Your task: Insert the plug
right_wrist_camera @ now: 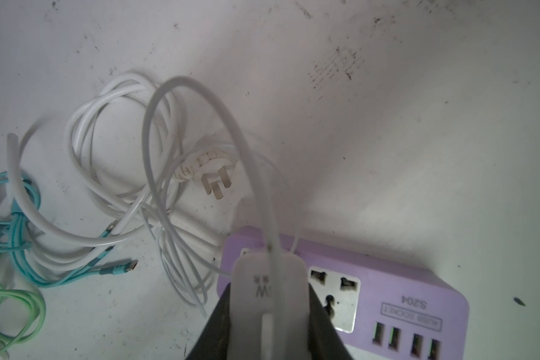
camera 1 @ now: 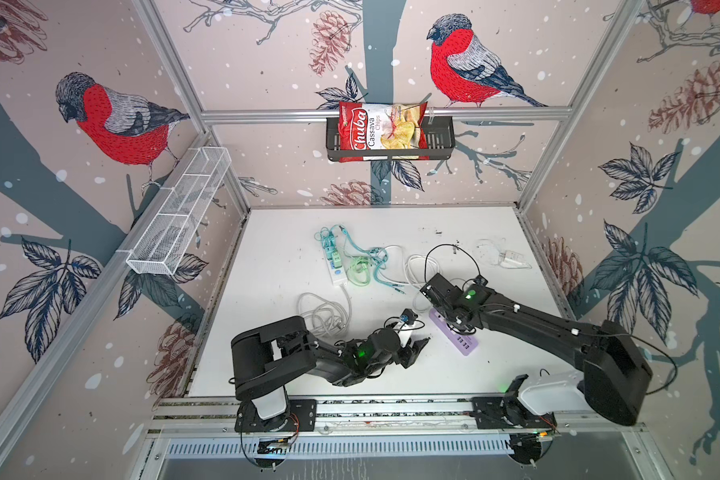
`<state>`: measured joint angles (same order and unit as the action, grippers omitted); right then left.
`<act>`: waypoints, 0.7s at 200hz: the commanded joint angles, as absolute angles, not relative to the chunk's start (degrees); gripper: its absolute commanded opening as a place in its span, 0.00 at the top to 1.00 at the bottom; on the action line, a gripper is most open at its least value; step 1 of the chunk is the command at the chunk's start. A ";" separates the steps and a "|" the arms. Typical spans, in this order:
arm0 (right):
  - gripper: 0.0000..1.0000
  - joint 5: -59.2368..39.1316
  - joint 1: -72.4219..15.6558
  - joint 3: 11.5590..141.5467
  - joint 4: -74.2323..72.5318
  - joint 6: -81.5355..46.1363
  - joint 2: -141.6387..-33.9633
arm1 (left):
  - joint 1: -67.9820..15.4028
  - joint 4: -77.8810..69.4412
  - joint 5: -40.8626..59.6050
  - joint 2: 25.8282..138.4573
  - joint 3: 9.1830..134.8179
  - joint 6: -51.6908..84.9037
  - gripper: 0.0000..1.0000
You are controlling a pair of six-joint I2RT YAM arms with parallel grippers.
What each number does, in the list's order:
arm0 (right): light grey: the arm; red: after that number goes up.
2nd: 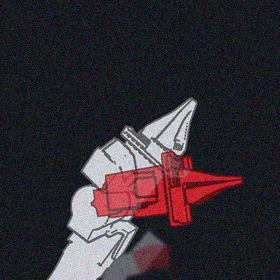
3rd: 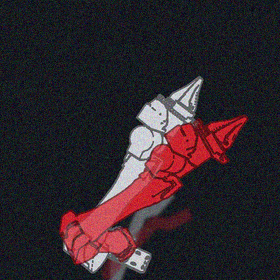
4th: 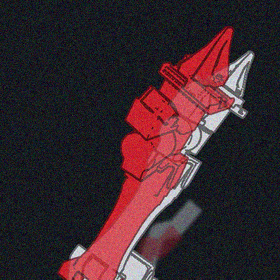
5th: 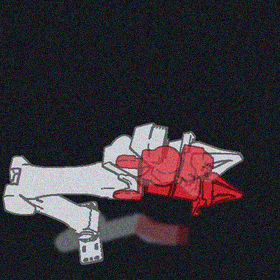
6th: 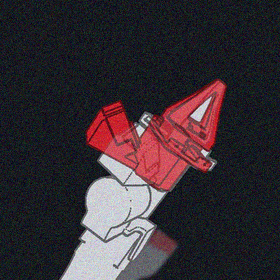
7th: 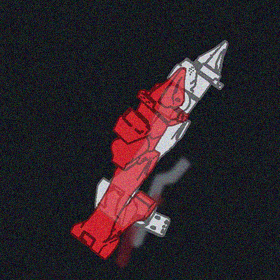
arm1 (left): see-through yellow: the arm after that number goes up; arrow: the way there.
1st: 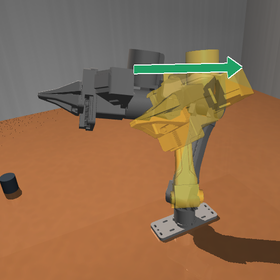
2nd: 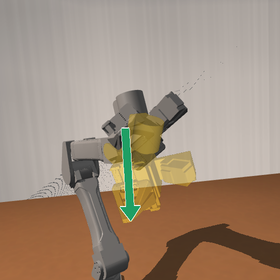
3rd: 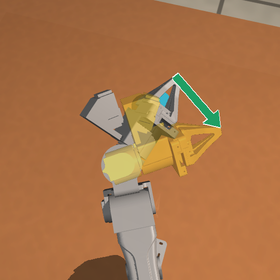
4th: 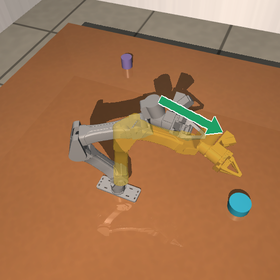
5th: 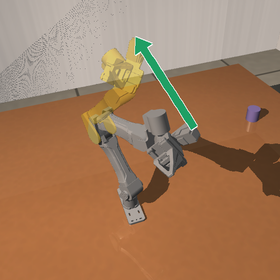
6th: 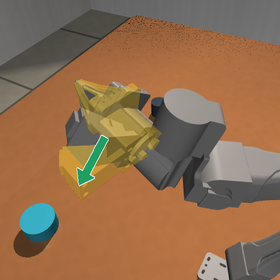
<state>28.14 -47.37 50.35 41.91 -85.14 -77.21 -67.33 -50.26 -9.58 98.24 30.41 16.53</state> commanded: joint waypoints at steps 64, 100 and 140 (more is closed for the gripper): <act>1.00 26.29 -41.54 47.12 39.55 -78.14 -72.03 | -58.97 -48.74 0.53 108.55 45.08 10.12 0.40; 1.00 26.00 -40.36 47.14 38.89 -77.11 -72.02 | -58.97 -43.86 2.89 109.97 47.65 8.94 0.36; 1.00 25.79 -40.08 47.47 39.01 -76.82 -70.55 | -58.36 -38.77 1.43 114.10 52.98 7.66 0.33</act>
<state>25.36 -40.12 47.18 39.22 -77.93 -72.25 -58.92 -42.02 1.37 112.75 50.78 8.99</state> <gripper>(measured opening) 0.310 0.675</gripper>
